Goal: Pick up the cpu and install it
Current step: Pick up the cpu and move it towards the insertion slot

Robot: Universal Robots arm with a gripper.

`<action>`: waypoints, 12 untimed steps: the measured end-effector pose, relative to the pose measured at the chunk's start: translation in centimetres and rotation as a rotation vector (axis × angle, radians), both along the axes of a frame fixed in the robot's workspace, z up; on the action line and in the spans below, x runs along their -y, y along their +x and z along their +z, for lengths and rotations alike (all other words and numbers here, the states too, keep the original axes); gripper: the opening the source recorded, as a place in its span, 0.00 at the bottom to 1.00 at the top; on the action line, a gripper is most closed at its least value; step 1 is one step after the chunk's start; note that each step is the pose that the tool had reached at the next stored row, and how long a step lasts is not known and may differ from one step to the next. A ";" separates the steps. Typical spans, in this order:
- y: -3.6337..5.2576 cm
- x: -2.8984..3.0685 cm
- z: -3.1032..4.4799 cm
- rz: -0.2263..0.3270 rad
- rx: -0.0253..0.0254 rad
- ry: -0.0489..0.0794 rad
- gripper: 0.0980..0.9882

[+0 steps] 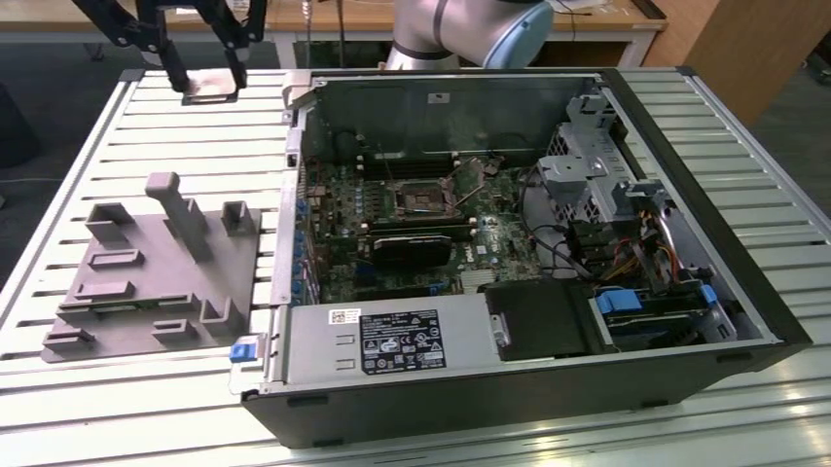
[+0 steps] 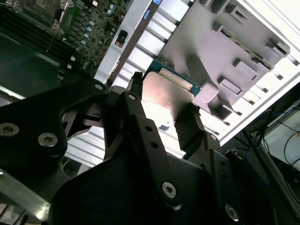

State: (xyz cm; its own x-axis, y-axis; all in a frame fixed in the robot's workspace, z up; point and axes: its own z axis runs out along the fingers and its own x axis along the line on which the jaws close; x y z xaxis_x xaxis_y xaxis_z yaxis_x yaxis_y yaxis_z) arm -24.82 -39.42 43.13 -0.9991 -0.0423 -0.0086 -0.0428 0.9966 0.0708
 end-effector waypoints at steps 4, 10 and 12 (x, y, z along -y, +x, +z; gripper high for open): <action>0.71 -0.12 -0.01 0.000 0.0000 0.000 0.48; 1.86 -0.24 -0.02 0.000 0.0001 0.000 0.48; 2.20 -0.29 -0.02 0.000 0.0000 0.000 0.48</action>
State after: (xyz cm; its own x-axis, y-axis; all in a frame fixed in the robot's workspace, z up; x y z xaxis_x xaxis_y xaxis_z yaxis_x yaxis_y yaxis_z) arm -22.63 -39.13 43.11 -0.9991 -0.0422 -0.0086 -0.0427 0.9966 0.0708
